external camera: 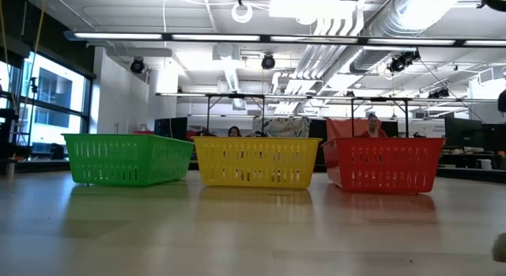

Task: Sort Halloween decoration
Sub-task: Put the white skull toy into the yellow basket

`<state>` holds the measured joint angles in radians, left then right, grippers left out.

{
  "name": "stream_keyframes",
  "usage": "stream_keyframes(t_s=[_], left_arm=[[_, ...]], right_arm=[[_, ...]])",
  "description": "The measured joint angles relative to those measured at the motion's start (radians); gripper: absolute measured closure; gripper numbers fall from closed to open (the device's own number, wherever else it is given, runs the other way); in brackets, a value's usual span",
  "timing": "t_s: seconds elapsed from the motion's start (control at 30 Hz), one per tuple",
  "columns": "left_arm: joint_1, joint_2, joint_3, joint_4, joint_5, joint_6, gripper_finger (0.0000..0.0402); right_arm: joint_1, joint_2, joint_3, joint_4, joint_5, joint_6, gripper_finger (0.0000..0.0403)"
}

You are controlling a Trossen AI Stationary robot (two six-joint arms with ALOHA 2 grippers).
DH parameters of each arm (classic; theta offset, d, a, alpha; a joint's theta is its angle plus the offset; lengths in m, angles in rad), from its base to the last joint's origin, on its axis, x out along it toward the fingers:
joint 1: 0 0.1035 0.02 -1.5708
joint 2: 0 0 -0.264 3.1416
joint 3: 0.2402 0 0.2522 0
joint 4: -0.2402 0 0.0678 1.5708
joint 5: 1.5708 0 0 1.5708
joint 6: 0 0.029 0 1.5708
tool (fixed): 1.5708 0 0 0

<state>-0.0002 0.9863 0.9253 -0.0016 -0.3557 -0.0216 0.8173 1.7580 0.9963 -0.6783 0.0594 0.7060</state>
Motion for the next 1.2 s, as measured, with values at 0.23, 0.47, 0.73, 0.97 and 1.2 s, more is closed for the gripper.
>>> stream_keyframes(t_s=[0.23,0.47,0.73,0.97,1.2], left_arm=[[0.022,-0.044,0.0,0.002,0.0,0.0,0.0216],[0.044,-0.086,0.0,0.003,0.002,0.0,0.0216],[0.047,-0.13,-0.001,0.001,0.008,0.0,0.0216],[0.047,-0.148,-0.001,-0.001,0.008,0.0,0.0216],[0.047,-0.148,-0.001,-0.002,0.012,-0.003,0.0216]], right_arm=[[-0.011,-0.019,0.0,-0.055,0.008,-0.002,0.0367],[-0.041,-0.074,0.0,-0.137,0.003,-0.083,0.0367],[-0.082,-0.223,0.002,-0.254,0.059,-0.104,0.0367],[-0.137,-0.355,0.003,-0.3,0.117,-0.126,0.0367],[-0.256,-0.419,0.003,-0.147,0.131,-0.252,0.0367]])
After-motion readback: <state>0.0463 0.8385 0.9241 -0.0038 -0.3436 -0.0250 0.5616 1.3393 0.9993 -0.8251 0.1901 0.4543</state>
